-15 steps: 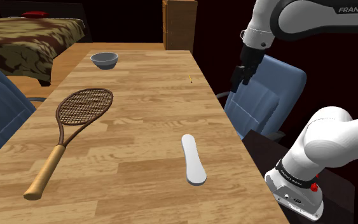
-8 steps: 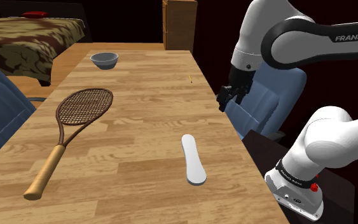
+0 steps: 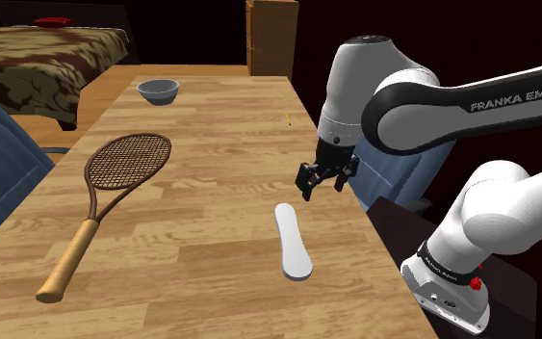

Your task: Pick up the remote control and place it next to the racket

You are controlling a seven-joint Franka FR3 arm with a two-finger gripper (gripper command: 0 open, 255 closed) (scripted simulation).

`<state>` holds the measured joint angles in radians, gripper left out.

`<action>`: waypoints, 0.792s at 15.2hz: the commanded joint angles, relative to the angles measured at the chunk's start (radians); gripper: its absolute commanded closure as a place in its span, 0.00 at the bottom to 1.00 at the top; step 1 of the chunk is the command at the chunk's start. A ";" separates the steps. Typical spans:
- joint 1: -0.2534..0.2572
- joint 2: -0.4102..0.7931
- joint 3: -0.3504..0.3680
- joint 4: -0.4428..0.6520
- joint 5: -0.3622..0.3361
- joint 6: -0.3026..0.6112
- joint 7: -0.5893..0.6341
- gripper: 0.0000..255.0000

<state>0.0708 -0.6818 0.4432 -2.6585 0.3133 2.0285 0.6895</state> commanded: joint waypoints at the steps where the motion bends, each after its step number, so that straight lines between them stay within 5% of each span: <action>1: -0.003 0.053 0.061 0.008 0.028 0.051 0.088 0.00; 7: -0.066 0.274 0.251 0.095 0.030 0.199 0.354 0.00; 12: -0.078 0.329 0.281 0.063 0.020 0.284 0.367 0.00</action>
<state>-0.0039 -0.3659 0.7163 -2.5910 0.3364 2.2949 1.0502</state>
